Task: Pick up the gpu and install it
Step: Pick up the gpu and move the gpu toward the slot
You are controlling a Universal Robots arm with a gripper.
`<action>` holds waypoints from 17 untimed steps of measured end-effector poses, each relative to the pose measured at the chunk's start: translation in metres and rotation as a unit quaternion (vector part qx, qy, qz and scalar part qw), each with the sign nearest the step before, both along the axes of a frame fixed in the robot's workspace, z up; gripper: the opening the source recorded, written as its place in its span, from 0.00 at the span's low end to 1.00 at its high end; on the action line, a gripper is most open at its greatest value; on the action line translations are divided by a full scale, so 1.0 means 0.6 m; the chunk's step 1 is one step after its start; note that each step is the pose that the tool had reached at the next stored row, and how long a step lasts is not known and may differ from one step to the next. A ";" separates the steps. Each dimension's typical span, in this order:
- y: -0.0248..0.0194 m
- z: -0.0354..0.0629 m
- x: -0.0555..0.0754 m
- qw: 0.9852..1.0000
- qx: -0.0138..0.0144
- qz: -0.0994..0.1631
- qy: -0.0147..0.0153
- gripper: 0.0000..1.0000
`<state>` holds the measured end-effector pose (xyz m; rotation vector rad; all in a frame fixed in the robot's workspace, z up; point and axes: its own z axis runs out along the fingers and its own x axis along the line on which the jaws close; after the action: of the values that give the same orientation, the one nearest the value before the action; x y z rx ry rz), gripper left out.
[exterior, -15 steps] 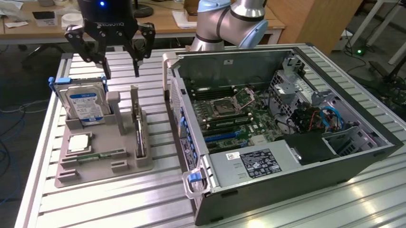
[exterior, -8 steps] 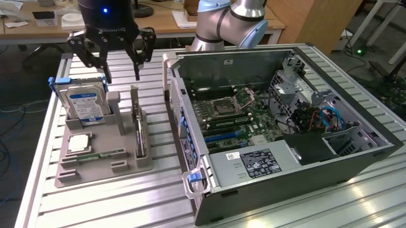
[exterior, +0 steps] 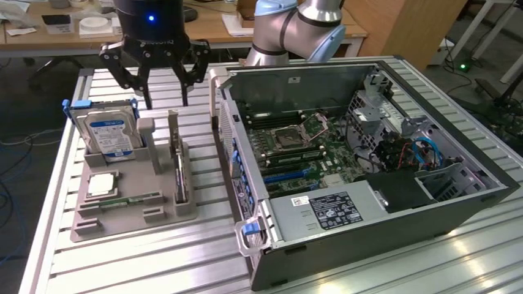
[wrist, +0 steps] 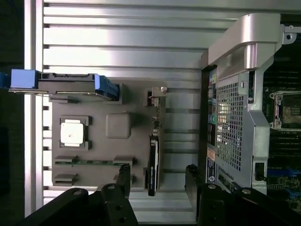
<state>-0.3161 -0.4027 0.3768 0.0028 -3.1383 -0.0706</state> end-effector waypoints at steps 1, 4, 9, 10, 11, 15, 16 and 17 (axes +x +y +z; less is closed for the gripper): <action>-0.0004 -0.003 0.000 1.000 0.000 0.000 0.000 0.59; -0.0004 -0.012 -0.005 1.000 0.000 0.000 0.000 0.59; -0.0007 -0.025 -0.008 1.000 0.000 0.001 0.000 0.59; -0.0008 -0.025 -0.008 1.000 0.000 0.001 0.000 0.59; -0.0008 -0.025 -0.008 1.000 0.000 0.001 0.000 0.59; -0.0009 -0.025 -0.008 1.000 0.000 0.001 0.000 0.59; -0.0009 -0.025 -0.008 1.000 0.000 0.001 0.000 0.59; -0.0009 -0.025 -0.008 1.000 0.000 0.001 0.000 0.59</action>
<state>-0.3210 -0.4032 0.3615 0.0056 -3.1379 -0.0707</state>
